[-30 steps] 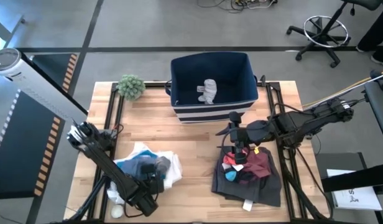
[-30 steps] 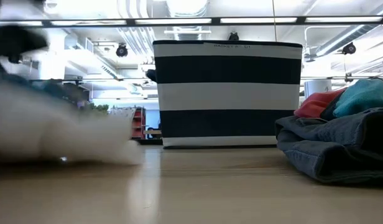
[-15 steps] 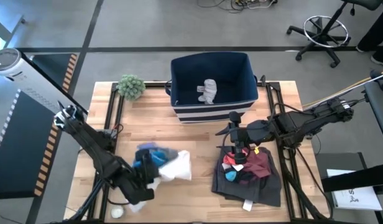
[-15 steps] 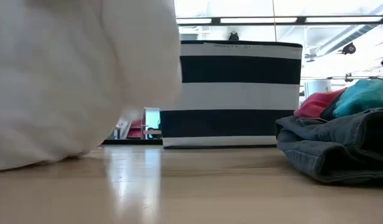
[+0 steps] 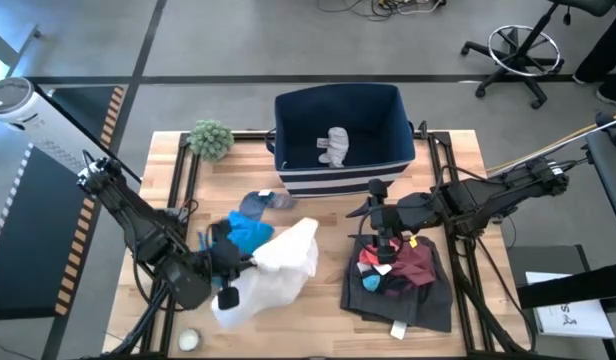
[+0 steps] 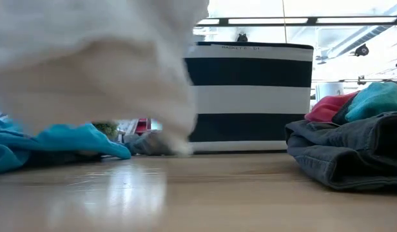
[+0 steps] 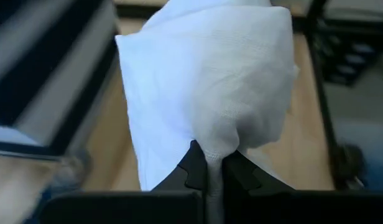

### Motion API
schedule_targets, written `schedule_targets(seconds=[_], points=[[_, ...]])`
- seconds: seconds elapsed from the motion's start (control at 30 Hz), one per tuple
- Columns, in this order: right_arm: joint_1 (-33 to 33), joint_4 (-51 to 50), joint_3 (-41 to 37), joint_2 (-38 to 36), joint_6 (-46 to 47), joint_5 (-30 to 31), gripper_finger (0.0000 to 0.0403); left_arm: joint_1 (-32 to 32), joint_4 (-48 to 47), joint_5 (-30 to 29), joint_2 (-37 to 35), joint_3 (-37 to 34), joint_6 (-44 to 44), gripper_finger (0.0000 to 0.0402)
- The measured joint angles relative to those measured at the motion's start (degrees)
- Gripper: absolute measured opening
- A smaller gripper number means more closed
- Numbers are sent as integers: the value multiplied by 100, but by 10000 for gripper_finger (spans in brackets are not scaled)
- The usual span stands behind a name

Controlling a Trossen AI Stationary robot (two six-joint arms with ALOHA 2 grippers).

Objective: Sort clothes
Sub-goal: Put the white shirt into the blue laundry bin

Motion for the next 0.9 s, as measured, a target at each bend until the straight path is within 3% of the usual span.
schedule_targets(seconds=[0.2, 0.4, 0.53, 0.67, 0.9], points=[[-1, -2, 0, -2, -7, -2, 199, 241, 422, -894, -307, -26, 865, 2], [31, -4, 0, -2, -40, 2, 185, 894, 1416, -906, -571, -48, 2373, 2], [98, 18, -33, -4, -216, 2, 123, 1514, 2242, -319, -678, -50, 3564, 1], [143, 4, -239, -6, -319, 0, 24, 2239, 3063, 599, -764, -52, 4514, 1], [457, 738, -837, -15, -216, -7, 1, 3595, 3892, 2511, -882, 136, 5173, 1]])
